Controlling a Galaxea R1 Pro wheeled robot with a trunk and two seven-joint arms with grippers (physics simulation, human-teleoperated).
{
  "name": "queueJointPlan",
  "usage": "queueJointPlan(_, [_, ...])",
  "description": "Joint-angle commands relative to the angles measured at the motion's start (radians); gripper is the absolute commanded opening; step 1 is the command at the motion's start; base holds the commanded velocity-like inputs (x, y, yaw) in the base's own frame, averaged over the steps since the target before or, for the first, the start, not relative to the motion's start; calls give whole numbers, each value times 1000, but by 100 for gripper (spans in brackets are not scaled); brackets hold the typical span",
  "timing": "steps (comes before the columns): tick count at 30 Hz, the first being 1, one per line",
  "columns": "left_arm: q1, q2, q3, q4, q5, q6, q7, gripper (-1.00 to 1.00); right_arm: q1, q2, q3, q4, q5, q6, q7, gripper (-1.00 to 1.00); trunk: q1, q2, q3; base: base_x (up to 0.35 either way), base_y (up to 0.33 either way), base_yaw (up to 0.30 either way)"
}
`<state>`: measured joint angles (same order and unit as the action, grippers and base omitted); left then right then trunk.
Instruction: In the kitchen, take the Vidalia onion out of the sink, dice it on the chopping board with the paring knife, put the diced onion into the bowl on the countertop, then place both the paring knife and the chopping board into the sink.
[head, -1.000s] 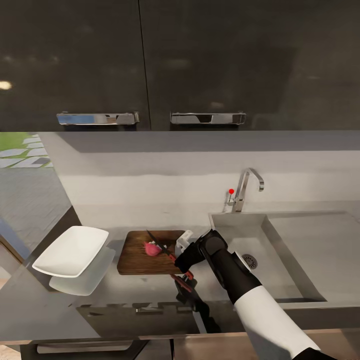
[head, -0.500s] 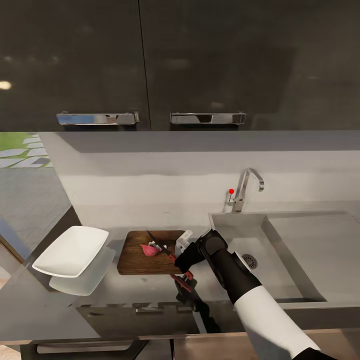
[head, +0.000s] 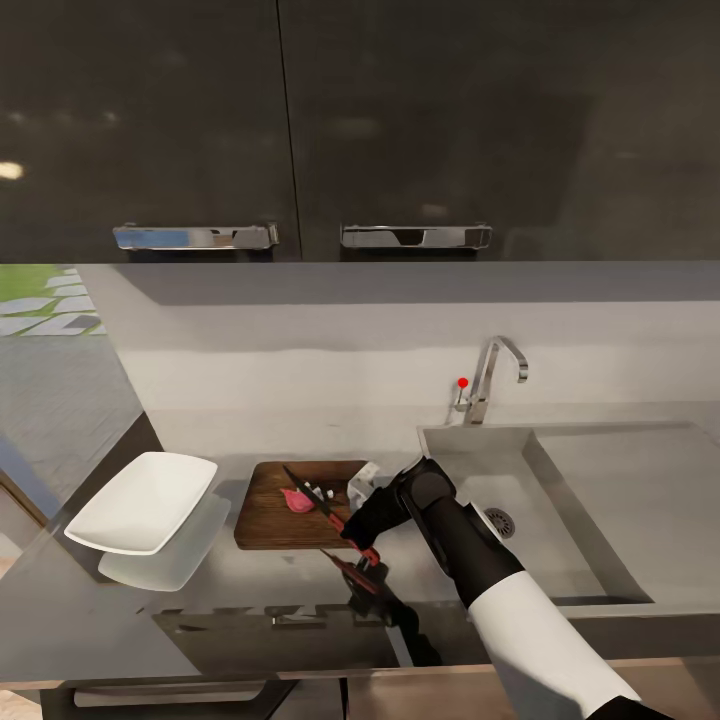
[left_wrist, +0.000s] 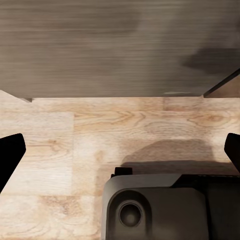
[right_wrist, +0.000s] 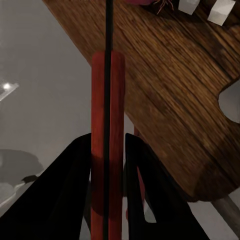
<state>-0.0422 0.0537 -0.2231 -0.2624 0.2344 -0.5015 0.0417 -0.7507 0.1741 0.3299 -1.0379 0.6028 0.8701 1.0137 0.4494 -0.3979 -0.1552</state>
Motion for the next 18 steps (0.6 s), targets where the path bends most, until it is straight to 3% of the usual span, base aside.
queueJointPlan(1, [-1, 1, -9, 0, 6, -3, 4, 100, -1, 0, 0, -1, 9, 5, 10, -100, 1, -2, -2, 0, 0, 0])
queueJointPlan(18, [-1, 2, -9, -1, 6, -3, 4, 100, -1, 0, -2, 4, 10, 11, 5, -100, 1, -2, -4, 0, 0, 0])
